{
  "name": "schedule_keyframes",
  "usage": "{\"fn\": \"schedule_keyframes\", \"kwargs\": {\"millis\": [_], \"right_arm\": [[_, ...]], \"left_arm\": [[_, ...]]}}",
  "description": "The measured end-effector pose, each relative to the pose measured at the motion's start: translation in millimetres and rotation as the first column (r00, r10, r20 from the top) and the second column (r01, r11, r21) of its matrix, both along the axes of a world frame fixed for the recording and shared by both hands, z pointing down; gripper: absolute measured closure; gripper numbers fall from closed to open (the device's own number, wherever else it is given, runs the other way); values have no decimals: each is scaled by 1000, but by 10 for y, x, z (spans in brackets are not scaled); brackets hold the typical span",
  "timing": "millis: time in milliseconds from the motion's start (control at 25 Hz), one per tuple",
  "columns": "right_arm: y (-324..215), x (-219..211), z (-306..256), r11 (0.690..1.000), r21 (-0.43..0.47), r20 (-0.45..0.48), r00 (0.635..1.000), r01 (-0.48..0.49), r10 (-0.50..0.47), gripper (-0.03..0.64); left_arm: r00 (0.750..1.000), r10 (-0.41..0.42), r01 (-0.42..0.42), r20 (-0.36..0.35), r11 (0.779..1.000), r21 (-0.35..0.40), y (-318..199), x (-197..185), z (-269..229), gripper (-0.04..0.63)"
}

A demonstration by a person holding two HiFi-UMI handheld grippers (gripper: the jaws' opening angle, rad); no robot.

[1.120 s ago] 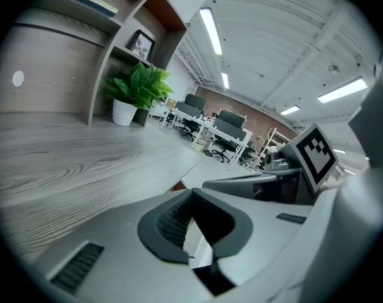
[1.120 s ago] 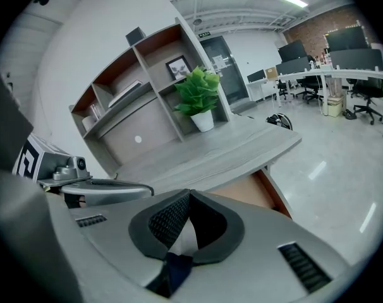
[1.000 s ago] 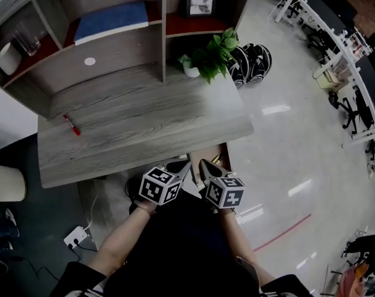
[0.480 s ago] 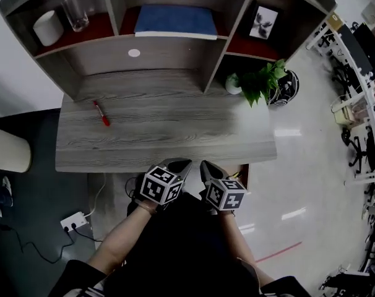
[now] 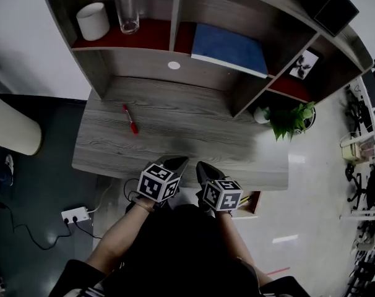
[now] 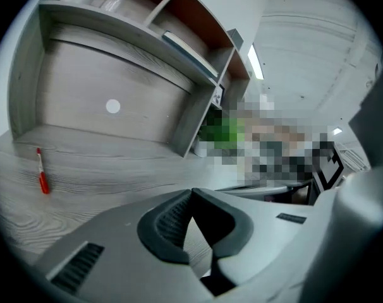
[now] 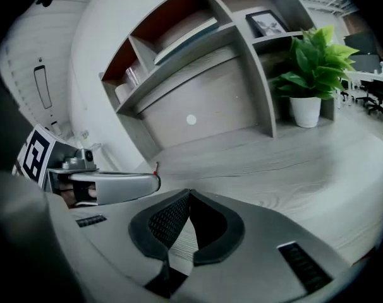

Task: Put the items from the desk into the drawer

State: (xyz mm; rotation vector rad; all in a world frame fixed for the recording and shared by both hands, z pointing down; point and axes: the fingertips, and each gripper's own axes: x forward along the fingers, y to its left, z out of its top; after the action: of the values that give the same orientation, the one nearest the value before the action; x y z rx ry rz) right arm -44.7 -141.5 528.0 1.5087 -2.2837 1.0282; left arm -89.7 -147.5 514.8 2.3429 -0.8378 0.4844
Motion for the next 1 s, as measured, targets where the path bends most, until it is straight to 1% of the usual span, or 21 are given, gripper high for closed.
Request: {"fn": "schedule_keyframes", "kwargs": {"millis": [160,400,680,880,1000], "right_arm": [[-206,-320,-4,998,-6,-5,998,68,-68,623],[-428,-783,23,988,-8,-1,988,154,-154,623],[-651,-1334,105,975,-15,2,975,222,-222,623],[-798,-1684,188,966,-33,-12,967,255,-256,623],[-898,-1906,227,961,-37,-29,961,275,-276,623]], "left_arm": [[997,-71,71,1,997,2,-212,-336,-26,580],[988,-156,156,10,988,1,-376,-822,5,580],[969,-241,241,50,971,1,-516,-1454,98,580],[956,-284,285,73,959,4,-601,-1862,144,580],[945,-318,319,80,948,1,-665,-2111,177,580]]}}
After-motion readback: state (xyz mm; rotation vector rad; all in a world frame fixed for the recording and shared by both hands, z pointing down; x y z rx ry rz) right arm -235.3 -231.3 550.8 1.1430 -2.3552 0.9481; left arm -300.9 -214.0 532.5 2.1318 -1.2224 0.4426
